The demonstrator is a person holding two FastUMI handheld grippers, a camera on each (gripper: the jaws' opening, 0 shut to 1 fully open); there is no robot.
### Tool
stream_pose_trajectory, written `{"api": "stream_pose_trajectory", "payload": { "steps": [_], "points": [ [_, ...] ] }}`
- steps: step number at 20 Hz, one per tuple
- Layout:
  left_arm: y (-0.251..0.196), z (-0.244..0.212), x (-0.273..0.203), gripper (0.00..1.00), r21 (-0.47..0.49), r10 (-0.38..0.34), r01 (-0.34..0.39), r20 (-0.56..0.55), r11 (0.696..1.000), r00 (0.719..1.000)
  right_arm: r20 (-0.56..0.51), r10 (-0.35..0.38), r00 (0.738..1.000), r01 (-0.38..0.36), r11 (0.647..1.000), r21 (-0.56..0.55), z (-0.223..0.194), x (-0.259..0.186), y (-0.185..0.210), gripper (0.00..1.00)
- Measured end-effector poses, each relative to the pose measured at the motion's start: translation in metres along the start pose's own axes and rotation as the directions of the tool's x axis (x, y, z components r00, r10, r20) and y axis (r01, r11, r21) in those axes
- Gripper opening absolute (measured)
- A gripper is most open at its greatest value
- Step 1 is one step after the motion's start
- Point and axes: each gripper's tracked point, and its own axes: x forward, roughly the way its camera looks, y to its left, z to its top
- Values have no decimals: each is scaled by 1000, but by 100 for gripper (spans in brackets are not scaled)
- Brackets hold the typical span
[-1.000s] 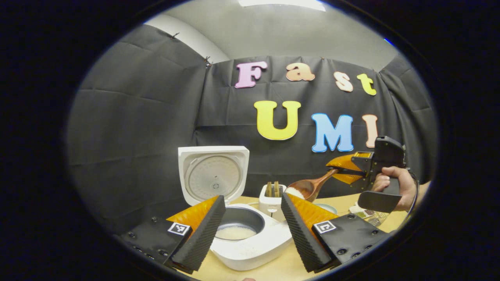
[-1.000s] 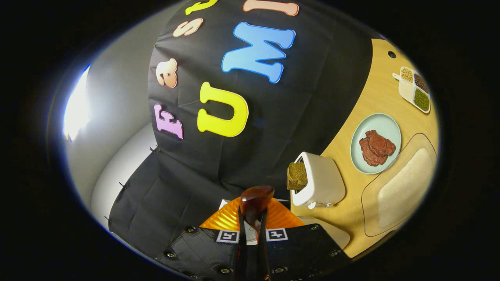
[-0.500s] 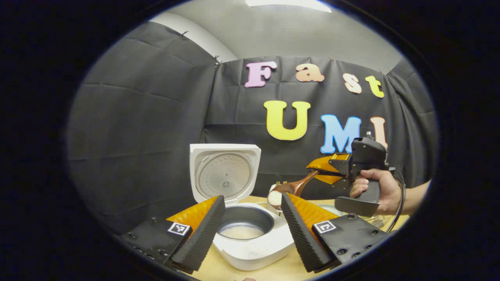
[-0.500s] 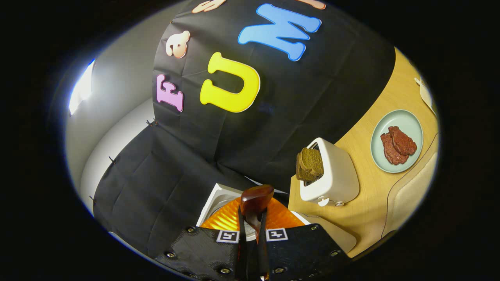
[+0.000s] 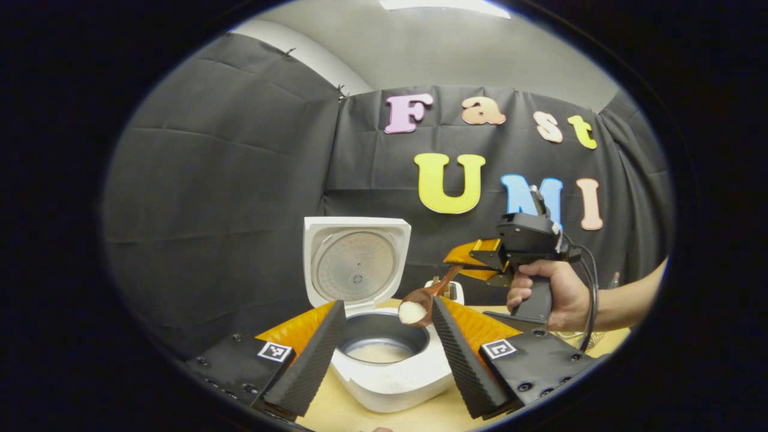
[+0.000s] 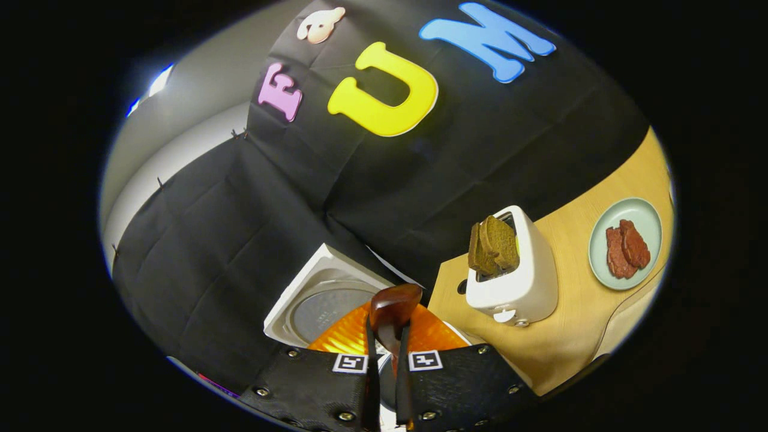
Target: Close the left gripper, press the button to open the rice cooker; take a wooden spoon from the chopstick holder with the right hand, scoop a spoonful of rice and pour it into the rice cooker, then put the wooden spoon back into the chopstick holder.
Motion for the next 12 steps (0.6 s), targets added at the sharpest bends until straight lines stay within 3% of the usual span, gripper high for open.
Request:
{"api": "stream_pose_trajectory", "payload": {
  "steps": [3,6,9,12],
  "points": [
    [8,-2,-4,99,-4,20,-20,-3,1000,1000,-31,26,999,-31,987,-157,-12,16,24,11],
    [16,-5,-6,99,-20,45,-45,-7,999,999,-59,36,998,-52,952,-301,-24,27,41,11],
    [23,-5,-4,96,-23,64,-64,-7,998,998,-77,47,996,-78,886,-457,-32,32,54,11],
    [25,-4,-6,100,-25,75,-75,-4,997,997,-83,70,994,-105,814,-572,-38,32,63,11]
  ]
}}
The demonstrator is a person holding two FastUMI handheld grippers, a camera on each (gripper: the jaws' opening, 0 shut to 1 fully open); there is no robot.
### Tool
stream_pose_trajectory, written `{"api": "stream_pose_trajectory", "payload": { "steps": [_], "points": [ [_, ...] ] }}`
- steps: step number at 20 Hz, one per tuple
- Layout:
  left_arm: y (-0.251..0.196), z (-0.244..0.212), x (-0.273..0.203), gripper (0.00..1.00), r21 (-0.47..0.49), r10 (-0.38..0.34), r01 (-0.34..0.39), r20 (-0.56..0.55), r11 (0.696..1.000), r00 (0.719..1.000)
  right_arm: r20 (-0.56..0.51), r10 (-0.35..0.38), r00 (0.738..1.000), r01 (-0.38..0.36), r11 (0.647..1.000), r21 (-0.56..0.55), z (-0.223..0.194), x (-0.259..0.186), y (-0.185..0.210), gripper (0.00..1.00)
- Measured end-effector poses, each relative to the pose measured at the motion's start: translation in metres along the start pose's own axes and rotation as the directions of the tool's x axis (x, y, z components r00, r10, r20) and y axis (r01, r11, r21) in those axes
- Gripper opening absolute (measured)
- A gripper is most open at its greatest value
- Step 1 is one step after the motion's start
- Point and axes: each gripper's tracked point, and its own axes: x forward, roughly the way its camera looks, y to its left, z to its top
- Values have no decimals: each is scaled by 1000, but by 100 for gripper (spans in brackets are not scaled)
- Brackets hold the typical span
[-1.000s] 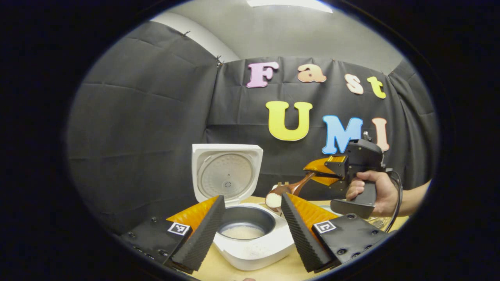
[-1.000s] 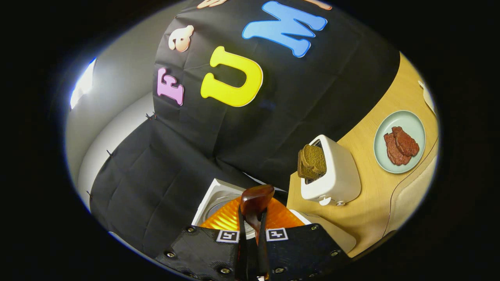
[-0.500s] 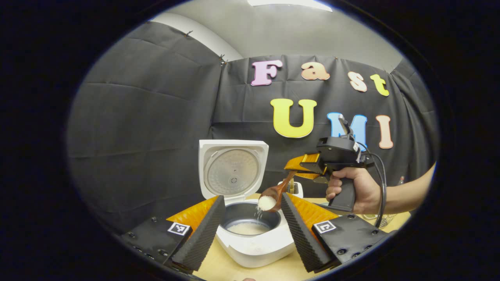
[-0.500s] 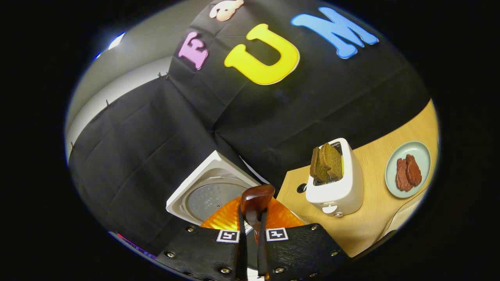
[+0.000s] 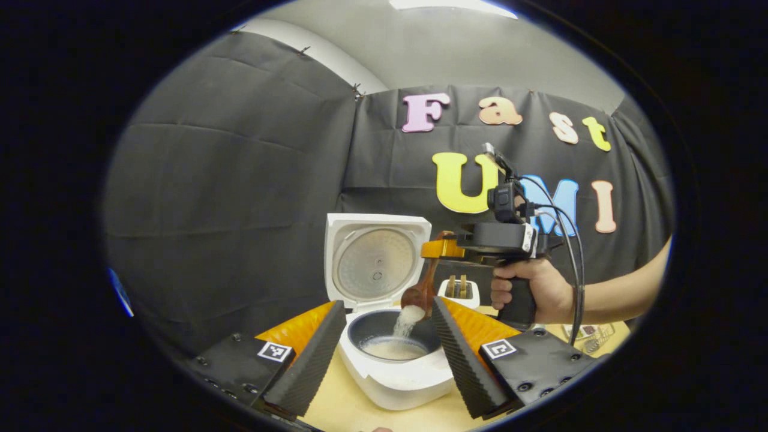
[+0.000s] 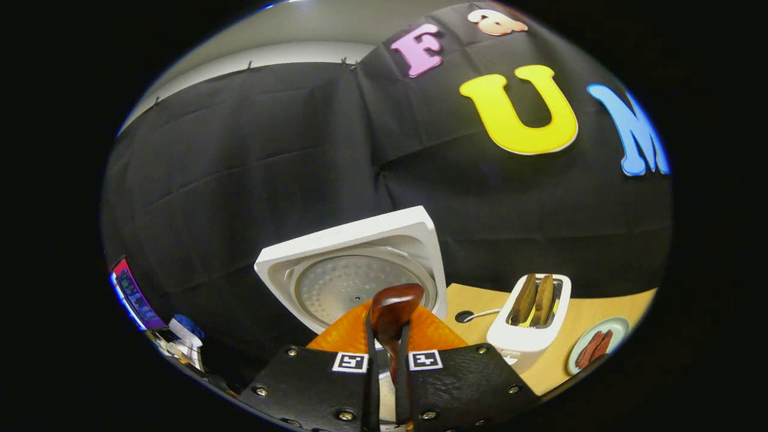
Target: Close the left gripper, press the button to open the rice cooker; take a wooden spoon from the chopstick holder with the right hand, scoop a spoonful of rice and pour it into the rice cooker, then put the wooden spoon back into the chopstick holder.
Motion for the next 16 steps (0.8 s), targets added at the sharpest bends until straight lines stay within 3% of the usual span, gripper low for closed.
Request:
{"api": "stream_pose_trajectory", "payload": {
  "steps": [7,10,16],
  "points": [
    [-4,-5,-1,100,6,2,-2,-3,1000,1000,-10,83,996,-83,972,-218,7,-6,23,10],
    [-6,-5,-4,100,5,7,-7,-3,1000,1000,-27,127,992,-129,957,-258,4,-5,26,11],
    [-3,-7,-13,100,-2,23,-23,-1,1000,1000,-28,145,989,-146,934,-325,13,-9,28,10]
  ]
}}
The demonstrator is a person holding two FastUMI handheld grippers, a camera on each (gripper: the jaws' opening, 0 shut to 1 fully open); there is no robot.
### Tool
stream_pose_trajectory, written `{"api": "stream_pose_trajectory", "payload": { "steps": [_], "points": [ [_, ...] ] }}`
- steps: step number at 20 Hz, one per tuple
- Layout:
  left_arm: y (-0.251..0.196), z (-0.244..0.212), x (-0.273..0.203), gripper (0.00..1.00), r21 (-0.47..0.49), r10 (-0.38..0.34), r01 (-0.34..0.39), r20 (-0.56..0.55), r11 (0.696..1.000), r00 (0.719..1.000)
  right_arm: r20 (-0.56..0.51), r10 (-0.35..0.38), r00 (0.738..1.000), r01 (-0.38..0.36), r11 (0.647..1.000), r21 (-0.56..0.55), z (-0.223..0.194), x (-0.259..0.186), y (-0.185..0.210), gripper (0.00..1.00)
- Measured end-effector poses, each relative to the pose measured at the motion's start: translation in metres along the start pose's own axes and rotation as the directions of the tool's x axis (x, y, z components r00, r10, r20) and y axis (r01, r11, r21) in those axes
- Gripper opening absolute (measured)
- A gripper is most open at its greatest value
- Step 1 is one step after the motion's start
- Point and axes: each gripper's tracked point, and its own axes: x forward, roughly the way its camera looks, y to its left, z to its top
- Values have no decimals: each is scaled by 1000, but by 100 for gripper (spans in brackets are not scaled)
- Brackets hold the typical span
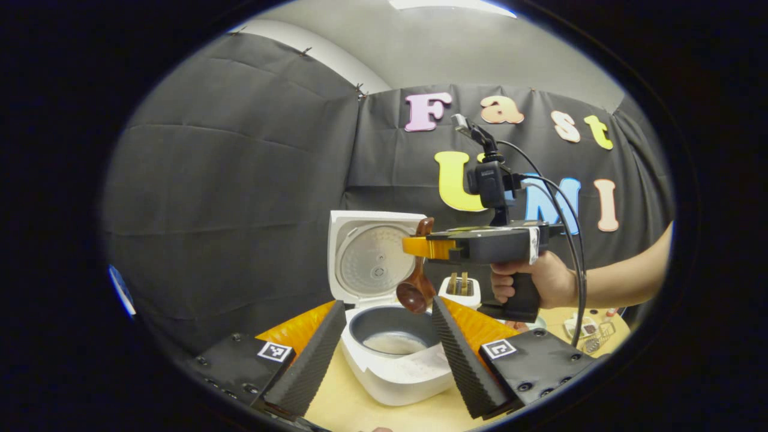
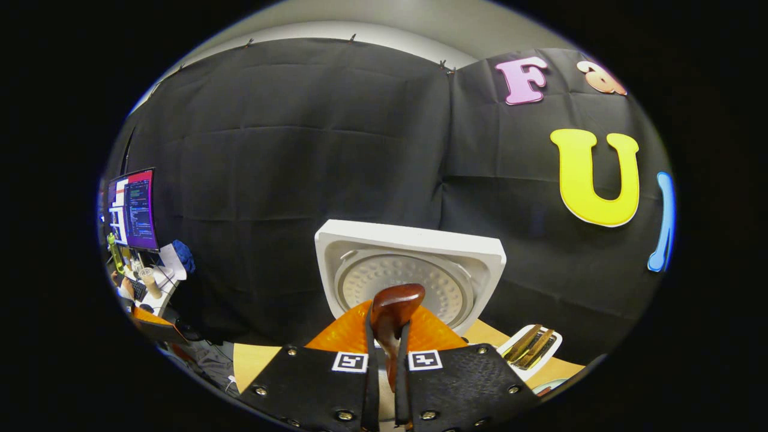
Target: Close the left gripper, press the button to open the rice cooker; take a wooden spoon from the chopstick holder with the right hand, scoop a spoonful of rice and pour it into the rice cooker, then put the wooden spoon back into the chopstick holder.
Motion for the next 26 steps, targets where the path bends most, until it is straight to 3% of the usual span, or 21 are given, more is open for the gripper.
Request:
{"api": "stream_pose_trajectory", "payload": {
  "steps": [5,10,17,20,26],
  "points": [
    [-5,7,-2,97,-3,-9,9,10,1000,1000,41,-40,998,38,998,41,11,-8,-1,10],
    [-18,16,-1,96,-12,-44,45,23,999,999,80,-98,992,82,979,188,22,-26,-8,11],
    [-49,22,-1,99,-14,-114,114,18,993,993,86,-223,971,152,853,498,18,-69,-40,10],
    [-65,31,-2,96,-15,-155,155,29,988,988,70,-300,951,210,797,566,14,-101,-57,10],
    [-114,45,1,99,4,-256,256,33,967,966,32,-437,899,321,707,630,-7,-192,-94,10]
  ]
}}
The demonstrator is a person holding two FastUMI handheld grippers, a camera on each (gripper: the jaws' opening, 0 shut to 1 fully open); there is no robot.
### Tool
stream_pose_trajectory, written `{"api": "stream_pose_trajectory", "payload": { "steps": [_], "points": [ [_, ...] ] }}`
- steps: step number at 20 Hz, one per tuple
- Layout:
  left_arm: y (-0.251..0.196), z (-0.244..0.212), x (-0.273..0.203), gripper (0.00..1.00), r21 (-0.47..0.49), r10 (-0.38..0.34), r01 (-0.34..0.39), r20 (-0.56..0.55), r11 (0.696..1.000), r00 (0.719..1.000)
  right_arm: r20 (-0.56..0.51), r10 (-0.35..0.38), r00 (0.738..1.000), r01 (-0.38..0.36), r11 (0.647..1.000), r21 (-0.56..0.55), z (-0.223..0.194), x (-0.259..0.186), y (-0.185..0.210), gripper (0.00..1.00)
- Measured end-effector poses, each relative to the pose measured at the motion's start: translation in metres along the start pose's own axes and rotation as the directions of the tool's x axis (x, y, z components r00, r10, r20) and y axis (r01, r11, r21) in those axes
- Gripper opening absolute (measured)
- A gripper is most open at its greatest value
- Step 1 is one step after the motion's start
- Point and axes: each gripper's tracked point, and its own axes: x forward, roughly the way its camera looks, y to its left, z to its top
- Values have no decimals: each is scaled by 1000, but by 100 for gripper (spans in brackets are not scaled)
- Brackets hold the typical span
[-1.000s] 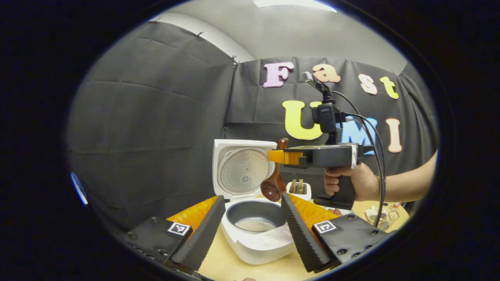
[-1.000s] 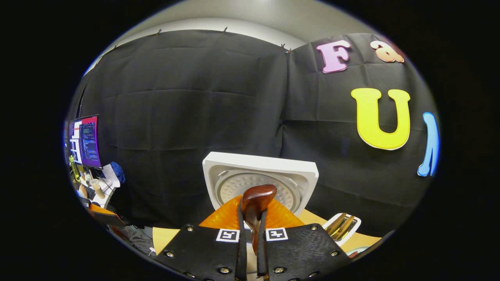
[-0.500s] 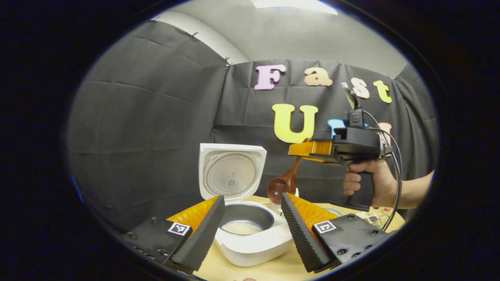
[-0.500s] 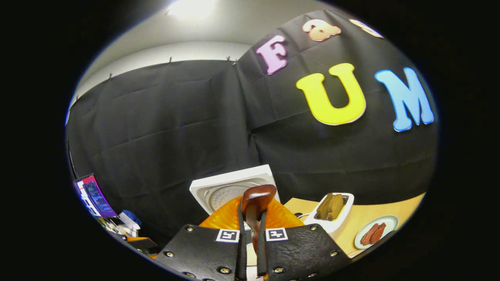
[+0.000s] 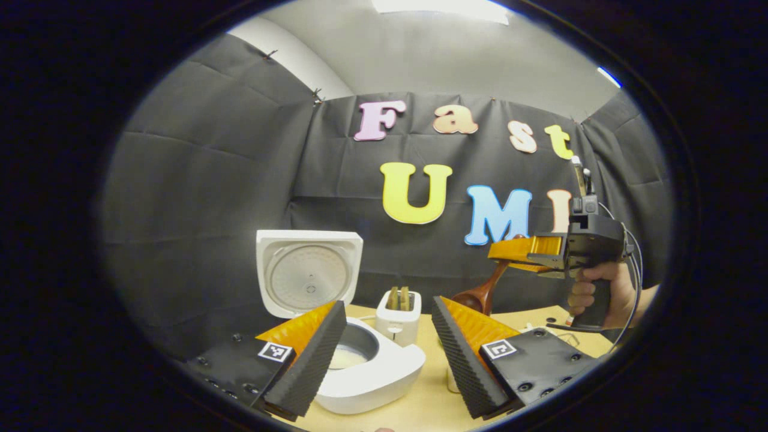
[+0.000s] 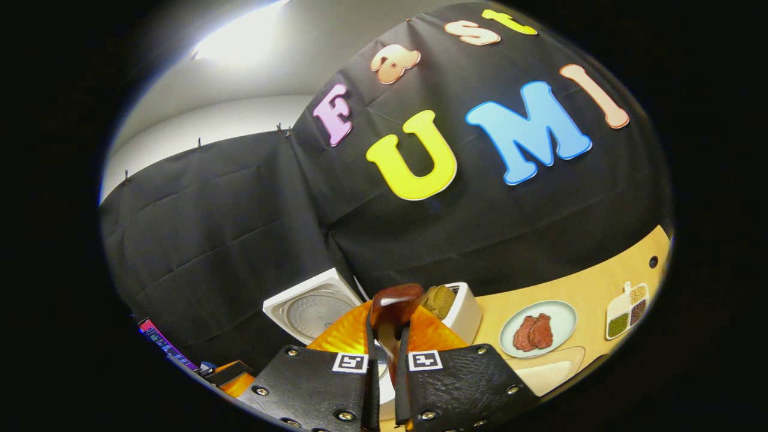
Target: Close the left gripper, press the button to open the rice cooker; take a wooden spoon from the chopstick holder with the right hand, scoop a spoonful of rice and pour it into the rice cooker, then put the wooden spoon back into the chopstick holder.
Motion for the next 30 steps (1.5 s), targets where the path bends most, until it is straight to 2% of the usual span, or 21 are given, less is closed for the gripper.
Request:
{"api": "stream_pose_trajectory", "payload": {
  "steps": [1,2,3,4,5,6,8,9,10,11,14,20,21,22,24,30],
  "points": [
    [-10,1,2,100,0,-20,20,0,1000,1000,12,-19,1000,19,1000,8,4,-7,-10,10],
    [-21,1,5,96,0,-43,43,-2,999,999,23,-37,999,37,999,23,7,-19,-21,10],
    [-30,0,8,100,3,-64,64,-6,998,998,29,-57,998,56,998,38,7,-30,-31,10],
    [-39,-1,10,96,8,-84,84,-9,996,996,33,-82,996,81,996,45,8,-40,-42,10],
    [-48,-1,12,99,11,-103,103,-12,995,995,38,-108,993,106,993,47,11,-49,-53,10],
    [-57,-1,14,96,15,-120,121,-13,993,993,45,-131,990,129,990,50,14,-59,-63,10],
    [-75,0,17,98,16,-153,153,-15,988,988,56,-166,985,162,985,61,17,-75,-79,10],
    [-83,-1,18,100,15,-168,168,-17,986,986,62,-183,981,179,982,62,19,-82,-87,10],
    [-92,-2,19,96,16,-182,183,-19,983,983,69,-202,977,198,978,62,21,-91,-96,10],
    [-101,-2,22,100,17,-196,197,-22,980,980,75,-220,973,216,974,62,25,-100,-104,10],
    [-124,-3,24,99,23,-230,231,-26,973,973,91,-277,957,272,960,64,35,-125,-129,10],
    [-149,-17,28,96,-3,-248,248,-65,969,967,124,-414,902,409,910,62,51,-167,-193,11],
    [-153,-16,29,96,-4,-247,248,-68,969,966,126,-437,891,432,900,62,52,-174,-204,11],
    [-157,-16,29,100,-3,-248,248,-72,969,966,128,-462,878,458,887,64,52,-180,-215,11],
    [-164,-15,29,96,7,-250,251,-75,968,965,140,-512,848,508,859,68,54,-191,-240,11],
    [-179,-1,25,99,25,-233,234,-53,972,971,119,-592,797,584,806,94,42,-204,-292,10]
  ]
}}
